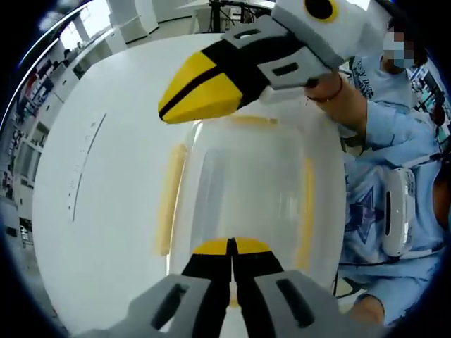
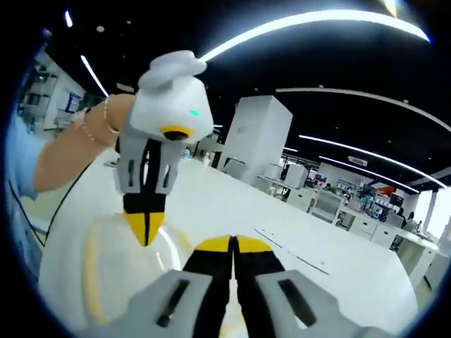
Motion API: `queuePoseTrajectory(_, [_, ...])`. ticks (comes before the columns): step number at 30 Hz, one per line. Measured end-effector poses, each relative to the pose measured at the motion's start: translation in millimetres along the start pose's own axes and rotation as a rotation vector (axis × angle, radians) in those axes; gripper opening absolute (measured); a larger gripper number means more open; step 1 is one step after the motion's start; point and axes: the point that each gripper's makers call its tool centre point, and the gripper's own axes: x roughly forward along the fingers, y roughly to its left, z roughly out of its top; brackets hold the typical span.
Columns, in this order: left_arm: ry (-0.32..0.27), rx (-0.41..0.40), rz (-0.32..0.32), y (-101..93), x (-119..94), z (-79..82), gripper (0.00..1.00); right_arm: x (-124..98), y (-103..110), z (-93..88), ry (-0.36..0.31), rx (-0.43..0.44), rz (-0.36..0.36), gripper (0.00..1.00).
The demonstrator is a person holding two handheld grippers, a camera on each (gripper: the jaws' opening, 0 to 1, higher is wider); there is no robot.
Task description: Snap each plastic latch of the storage box into its locked position after aligning the lid with the box until every specified latch is closed and the lid sits flush.
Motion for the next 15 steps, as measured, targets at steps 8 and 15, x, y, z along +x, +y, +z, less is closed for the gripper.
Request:
queuePoseTrajectory(8, [-0.022, 0.005, 0.010, 0.9, 0.6, -0.2, 0.00, 22.9, -1.5, -7.5, 0.056, -0.009, 0.089, 0.00])
queuePoseTrajectory(15, [-0.030, 0.012, 0.016, 0.8, 1.1, 0.7, 0.00, 43.6, 12.7, -32.4, 0.213, -0.015, 0.204, 0.00])
